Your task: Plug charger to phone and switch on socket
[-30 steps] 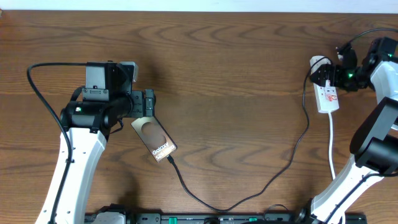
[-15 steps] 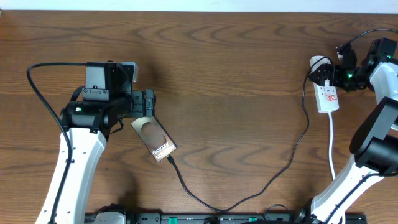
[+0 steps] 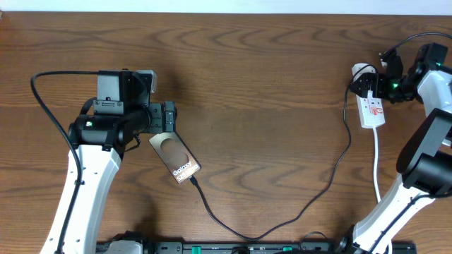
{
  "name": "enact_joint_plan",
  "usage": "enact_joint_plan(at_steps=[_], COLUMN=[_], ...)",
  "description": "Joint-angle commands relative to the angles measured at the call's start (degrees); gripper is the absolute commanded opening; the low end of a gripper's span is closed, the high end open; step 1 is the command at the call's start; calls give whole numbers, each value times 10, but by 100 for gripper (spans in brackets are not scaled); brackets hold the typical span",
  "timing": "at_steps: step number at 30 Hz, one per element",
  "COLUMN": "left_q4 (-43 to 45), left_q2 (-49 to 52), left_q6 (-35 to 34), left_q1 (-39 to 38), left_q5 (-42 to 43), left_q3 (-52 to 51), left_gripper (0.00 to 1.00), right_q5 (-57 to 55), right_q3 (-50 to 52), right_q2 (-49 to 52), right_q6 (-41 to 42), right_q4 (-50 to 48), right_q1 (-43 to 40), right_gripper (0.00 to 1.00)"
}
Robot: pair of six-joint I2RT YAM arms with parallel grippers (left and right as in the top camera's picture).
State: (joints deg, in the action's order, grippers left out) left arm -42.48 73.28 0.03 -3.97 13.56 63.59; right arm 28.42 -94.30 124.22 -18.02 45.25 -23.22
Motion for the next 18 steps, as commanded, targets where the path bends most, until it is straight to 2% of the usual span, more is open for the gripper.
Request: enact_joint_plan(at_steps=[1,18], left_q4=[-2,-2], left_q2=[-1,-1], left_q6=[6,6], left_q1=[-1,-1], left_q5=[-4,-4], left_q3=[6,6], left_gripper=[93,93], right_q5=[33,63], right_q3=[4,13], right_q2=[25,25], right_q6=[17,20], right_q4=[10,31], right_q1=[23,23], right_gripper=[99,99])
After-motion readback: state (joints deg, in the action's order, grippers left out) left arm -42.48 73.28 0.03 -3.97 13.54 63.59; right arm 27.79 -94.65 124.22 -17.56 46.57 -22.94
